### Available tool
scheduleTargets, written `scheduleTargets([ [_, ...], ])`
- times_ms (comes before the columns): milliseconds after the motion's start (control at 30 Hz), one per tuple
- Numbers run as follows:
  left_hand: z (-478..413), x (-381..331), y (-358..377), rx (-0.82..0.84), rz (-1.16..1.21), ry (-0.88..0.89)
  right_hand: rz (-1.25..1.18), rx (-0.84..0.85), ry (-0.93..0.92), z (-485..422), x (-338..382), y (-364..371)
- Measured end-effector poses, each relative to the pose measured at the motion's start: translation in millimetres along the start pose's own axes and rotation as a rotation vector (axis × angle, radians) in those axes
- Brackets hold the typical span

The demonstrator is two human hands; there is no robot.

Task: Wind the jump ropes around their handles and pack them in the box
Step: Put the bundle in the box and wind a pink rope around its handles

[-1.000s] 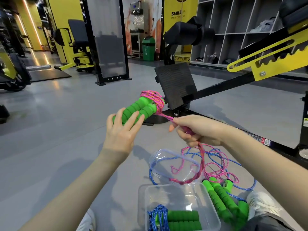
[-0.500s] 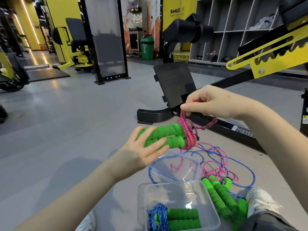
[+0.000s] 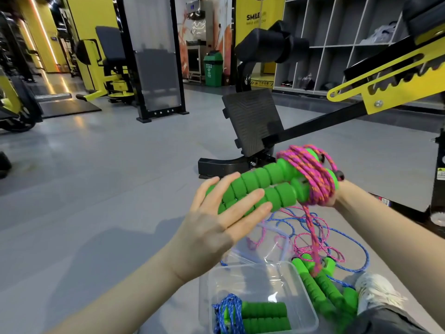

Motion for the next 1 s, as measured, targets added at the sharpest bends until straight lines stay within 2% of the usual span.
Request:
scheduleTargets([
  [33, -0.6, 5.2, 1.3, -0.016, -0.004, -0.043, 0.007, -0.010, 0.012, -0.9, -4.6, 2.5],
  [167, 4.6, 21.8, 8.9, -0.056, -0.046, -0.146, -0.129, 0.171, -0.017, -0.2, 8.9, 50.7],
  [267, 12.5, 40.0, 13.7, -0.078, -0.066, -0.234, -0.096, 0.170, 0.044, -2.2, 5.1, 56.2],
  [400, 17.7, 51.0, 23.4, -0.066, -0.108, -0.266, 0.038, 0.153, 0.128, -0.1, 4.9, 59.6],
  [600, 33.7, 75.8, 45.1, 0.037, -0.185, -0.368, 0.402, 0.166, 0.260, 12.7, 23.1, 57.2],
  [700, 41.7, 81.7, 50.8, 0.081, -0.252, -0.341, 0.611, 0.151, 0.215, 18.2, 44.7, 55.1],
  [833, 39.1, 68.0, 60.2, 0.111, -0.243, -0.263, 0.896, 0.048, 0.054, 19.8, 77.6, 57.2],
  [900, 35.3, 62.8, 63.5, 0.132, -0.235, -0.236, 0.933, 0.019, -0.070, 20.7, 90.7, 60.8],
  [1000, 29.7, 54.7, 65.7, 0.173, -0.210, -0.176, 0.825, 0.058, -0.196, 21.5, 98.0, 71.1],
])
Point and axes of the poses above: each hand's wrist, its own z-axis away from the middle knuckle, its own y-axis out of the palm, x = y × z, the point moved 7 cm from there along -z, towards the middle knuckle, and after that the axes turned 11 degrees about x, right-handed, at the moved point
